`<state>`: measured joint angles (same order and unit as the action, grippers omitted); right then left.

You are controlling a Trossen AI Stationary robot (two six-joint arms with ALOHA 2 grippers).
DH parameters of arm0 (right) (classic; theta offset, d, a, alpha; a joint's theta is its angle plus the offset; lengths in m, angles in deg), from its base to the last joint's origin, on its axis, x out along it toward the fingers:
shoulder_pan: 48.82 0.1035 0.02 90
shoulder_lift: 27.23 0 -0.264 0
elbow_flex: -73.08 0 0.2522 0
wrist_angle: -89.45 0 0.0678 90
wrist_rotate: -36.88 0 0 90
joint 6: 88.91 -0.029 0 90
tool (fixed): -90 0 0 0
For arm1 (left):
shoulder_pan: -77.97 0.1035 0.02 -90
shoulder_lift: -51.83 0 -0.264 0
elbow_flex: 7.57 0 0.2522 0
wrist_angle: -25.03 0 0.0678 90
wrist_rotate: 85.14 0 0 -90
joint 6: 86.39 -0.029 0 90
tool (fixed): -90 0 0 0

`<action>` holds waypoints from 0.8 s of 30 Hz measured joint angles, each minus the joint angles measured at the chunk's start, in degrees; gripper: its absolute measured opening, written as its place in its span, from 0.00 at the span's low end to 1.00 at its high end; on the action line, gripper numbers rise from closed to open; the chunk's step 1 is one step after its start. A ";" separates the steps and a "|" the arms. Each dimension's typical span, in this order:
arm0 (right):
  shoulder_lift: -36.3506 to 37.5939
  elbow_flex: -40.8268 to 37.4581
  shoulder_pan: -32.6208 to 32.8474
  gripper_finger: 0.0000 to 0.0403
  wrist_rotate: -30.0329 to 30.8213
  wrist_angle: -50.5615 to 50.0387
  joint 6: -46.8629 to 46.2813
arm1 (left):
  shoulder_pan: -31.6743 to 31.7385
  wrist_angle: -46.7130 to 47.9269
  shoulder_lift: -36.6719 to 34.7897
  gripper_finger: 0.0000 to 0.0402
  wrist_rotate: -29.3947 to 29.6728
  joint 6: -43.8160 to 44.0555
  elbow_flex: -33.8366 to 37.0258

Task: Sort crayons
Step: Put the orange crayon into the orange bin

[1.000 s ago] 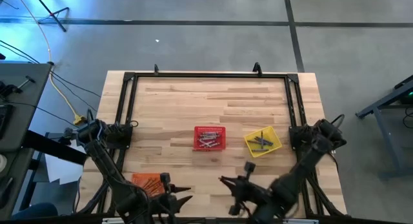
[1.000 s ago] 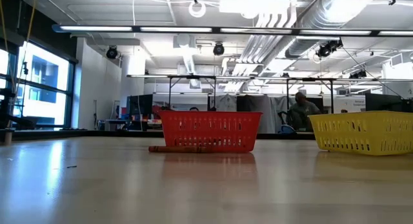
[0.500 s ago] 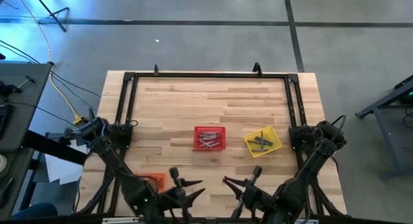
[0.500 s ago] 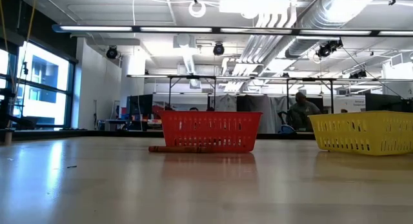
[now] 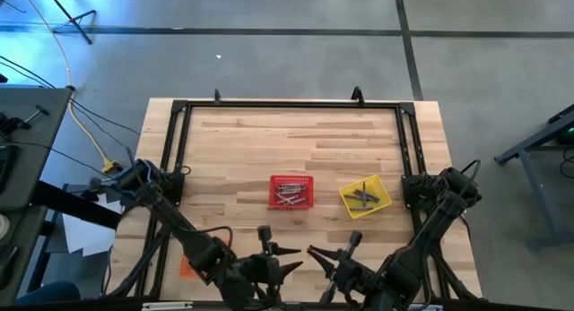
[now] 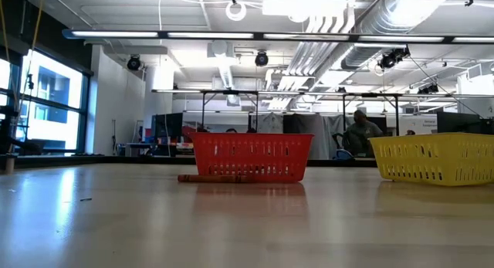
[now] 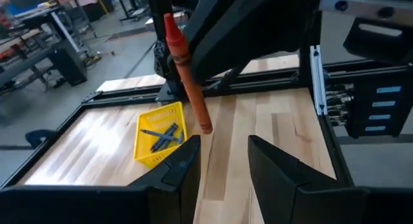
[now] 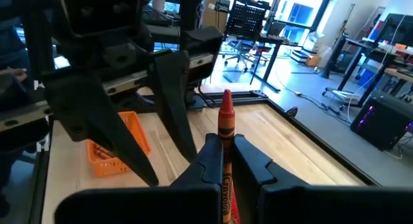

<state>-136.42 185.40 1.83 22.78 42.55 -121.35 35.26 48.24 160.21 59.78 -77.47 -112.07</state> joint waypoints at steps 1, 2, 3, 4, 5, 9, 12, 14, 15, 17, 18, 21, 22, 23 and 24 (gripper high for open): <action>0.00 0.00 0.00 0.00 -0.04 0.17 0.44 | 0.26 -0.26 0.00 0.29 -0.45 -0.76 0.00; 0.00 0.00 0.00 0.00 -0.04 0.34 0.89 | 0.57 -0.34 0.00 0.29 -0.68 -1.37 0.00; 0.00 0.00 0.00 0.00 -0.07 0.57 1.41 | 0.93 -0.45 0.00 0.29 -0.93 -1.59 0.00; -0.02 0.00 0.00 0.00 -0.09 0.86 1.68 | 1.28 -0.45 0.00 0.29 -1.13 -1.62 0.00; -0.02 -0.02 0.00 0.00 -0.10 1.20 1.96 | 1.65 -0.45 0.00 0.29 -1.64 -1.65 0.00; -0.03 -0.02 -0.04 0.00 -0.17 1.54 2.89 | 3.21 -0.98 0.00 0.29 -4.53 -1.69 0.00; -0.04 -0.02 -0.16 0.00 -0.36 1.70 2.94 | 4.22 -2.16 0.00 0.29 -4.92 -1.70 0.00; -0.04 -0.02 -0.34 0.00 -0.73 1.70 2.97 | 4.74 -2.61 0.00 0.29 -4.92 -1.99 0.00; -0.04 -0.02 -0.41 0.00 -0.70 1.65 3.12 | 4.94 -2.92 0.00 0.29 -5.04 -2.45 0.00; -0.04 -0.02 -0.47 0.00 -0.76 1.72 3.74 | 5.03 -3.95 0.00 0.29 -5.55 -3.63 0.00; -0.04 -0.02 -0.53 0.00 -0.78 1.74 4.23 | 5.21 -4.65 0.00 0.29 -6.70 -4.09 0.00; -0.04 -0.02 -0.79 0.00 -0.92 2.01 4.44 | 5.39 -6.54 0.00 0.29 -9.90 -4.84 -0.02; -0.04 -0.02 -0.79 0.00 -0.92 1.99 4.46 | 5.52 -6.99 0.00 0.29 -10.54 -5.15 -0.02; -0.04 -0.03 -0.83 0.00 -0.90 1.94 4.46 | 5.60 -7.36 0.00 0.29 -10.90 -5.18 -0.04; -0.06 -0.04 -0.91 0.00 -0.90 1.88 4.46 | 5.64 -7.34 0.00 0.29 -10.87 -5.12 -0.04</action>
<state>-136.48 185.36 0.92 21.89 44.43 -116.89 40.90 40.90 160.21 48.91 -82.59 -112.12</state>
